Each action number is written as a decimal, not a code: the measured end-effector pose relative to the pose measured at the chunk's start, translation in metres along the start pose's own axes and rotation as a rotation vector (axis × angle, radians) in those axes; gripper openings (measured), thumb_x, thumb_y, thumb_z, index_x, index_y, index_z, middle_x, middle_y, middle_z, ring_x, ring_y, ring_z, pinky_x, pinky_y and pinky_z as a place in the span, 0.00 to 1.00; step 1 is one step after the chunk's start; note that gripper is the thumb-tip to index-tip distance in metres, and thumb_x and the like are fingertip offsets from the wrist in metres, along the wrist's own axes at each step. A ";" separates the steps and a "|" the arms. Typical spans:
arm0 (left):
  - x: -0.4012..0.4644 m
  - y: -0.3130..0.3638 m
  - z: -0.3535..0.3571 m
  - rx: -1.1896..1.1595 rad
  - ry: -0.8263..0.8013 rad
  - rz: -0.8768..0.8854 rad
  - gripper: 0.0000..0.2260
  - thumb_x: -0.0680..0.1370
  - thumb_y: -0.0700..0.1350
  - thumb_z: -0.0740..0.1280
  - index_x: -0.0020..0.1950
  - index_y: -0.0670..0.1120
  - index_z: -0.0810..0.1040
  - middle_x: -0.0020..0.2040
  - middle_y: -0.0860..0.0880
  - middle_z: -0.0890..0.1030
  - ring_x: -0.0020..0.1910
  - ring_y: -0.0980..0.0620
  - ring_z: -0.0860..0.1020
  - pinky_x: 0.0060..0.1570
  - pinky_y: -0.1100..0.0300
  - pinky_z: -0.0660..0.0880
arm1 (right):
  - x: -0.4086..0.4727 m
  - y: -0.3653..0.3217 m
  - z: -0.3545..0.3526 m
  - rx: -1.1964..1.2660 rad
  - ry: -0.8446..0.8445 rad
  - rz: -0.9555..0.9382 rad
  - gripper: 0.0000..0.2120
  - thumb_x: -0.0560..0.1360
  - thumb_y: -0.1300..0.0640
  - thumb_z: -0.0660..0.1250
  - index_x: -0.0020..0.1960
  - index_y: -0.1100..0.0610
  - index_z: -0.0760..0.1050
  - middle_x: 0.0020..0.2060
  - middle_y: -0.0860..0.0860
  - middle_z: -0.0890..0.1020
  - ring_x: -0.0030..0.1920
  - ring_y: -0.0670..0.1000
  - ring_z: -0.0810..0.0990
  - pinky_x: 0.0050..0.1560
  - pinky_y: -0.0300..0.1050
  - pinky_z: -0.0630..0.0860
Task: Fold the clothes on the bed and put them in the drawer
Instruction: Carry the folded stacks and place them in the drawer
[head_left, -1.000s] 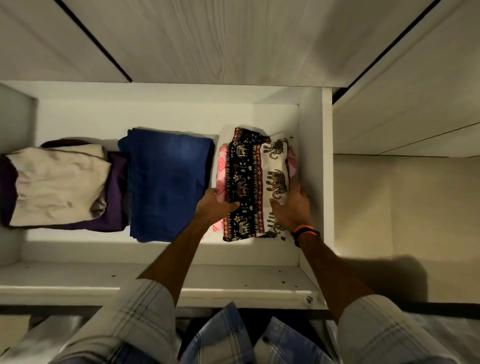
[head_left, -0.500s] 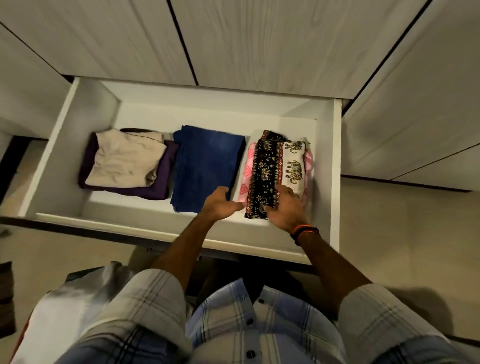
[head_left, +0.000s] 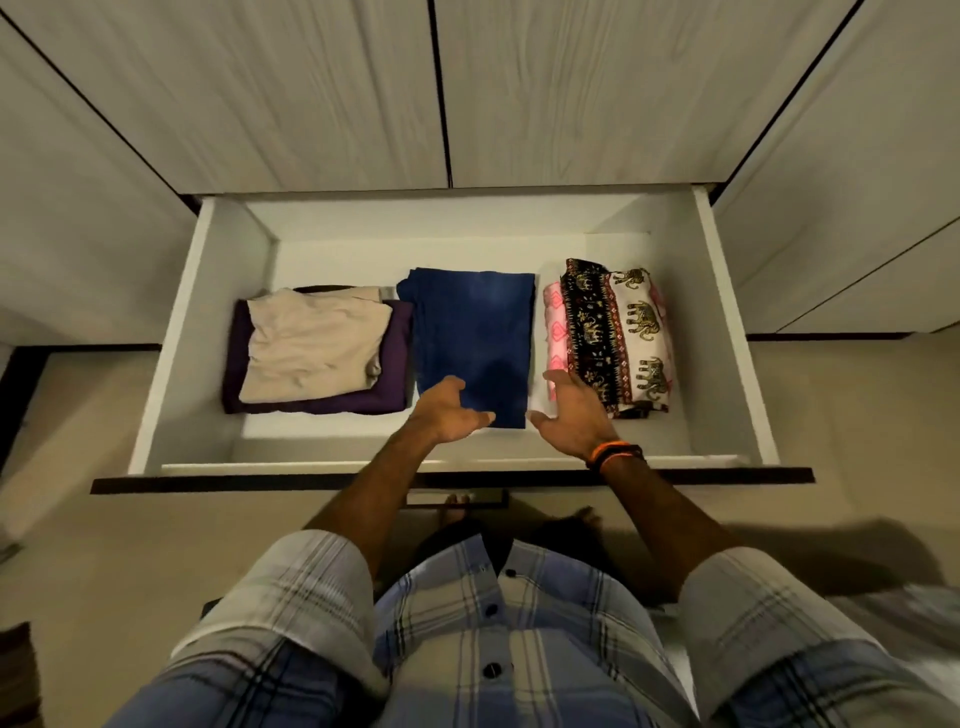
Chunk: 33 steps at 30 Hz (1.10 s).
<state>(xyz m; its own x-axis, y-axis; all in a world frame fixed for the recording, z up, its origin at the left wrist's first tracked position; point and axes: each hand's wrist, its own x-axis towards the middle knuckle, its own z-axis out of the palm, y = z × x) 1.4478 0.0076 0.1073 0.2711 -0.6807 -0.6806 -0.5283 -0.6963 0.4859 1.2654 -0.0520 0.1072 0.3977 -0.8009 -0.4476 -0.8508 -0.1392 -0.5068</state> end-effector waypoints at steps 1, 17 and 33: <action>-0.007 -0.010 -0.005 0.019 -0.001 0.012 0.35 0.75 0.55 0.72 0.76 0.44 0.63 0.75 0.45 0.67 0.72 0.43 0.68 0.69 0.52 0.68 | -0.006 -0.007 0.008 0.002 0.000 0.000 0.30 0.76 0.52 0.70 0.73 0.59 0.64 0.70 0.59 0.71 0.68 0.60 0.70 0.68 0.51 0.69; -0.080 -0.105 0.038 0.562 0.088 0.231 0.39 0.75 0.62 0.68 0.78 0.46 0.57 0.78 0.44 0.60 0.77 0.43 0.58 0.75 0.46 0.57 | -0.091 -0.009 0.094 -0.396 -0.015 -0.197 0.28 0.81 0.48 0.59 0.76 0.59 0.59 0.74 0.57 0.66 0.74 0.57 0.64 0.74 0.53 0.61; -0.083 -0.129 0.062 0.651 -0.052 0.216 0.54 0.72 0.60 0.72 0.79 0.47 0.33 0.78 0.44 0.30 0.77 0.40 0.33 0.75 0.39 0.46 | -0.106 0.011 0.134 -0.558 -0.126 -0.106 0.51 0.75 0.46 0.66 0.78 0.57 0.30 0.77 0.58 0.31 0.77 0.60 0.33 0.78 0.60 0.40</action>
<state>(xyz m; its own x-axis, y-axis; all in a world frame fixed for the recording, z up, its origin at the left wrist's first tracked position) 1.4436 0.1682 0.0666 0.0749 -0.7653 -0.6393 -0.9465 -0.2564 0.1960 1.2600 0.1096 0.0509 0.4991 -0.6951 -0.5174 -0.8429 -0.5280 -0.1038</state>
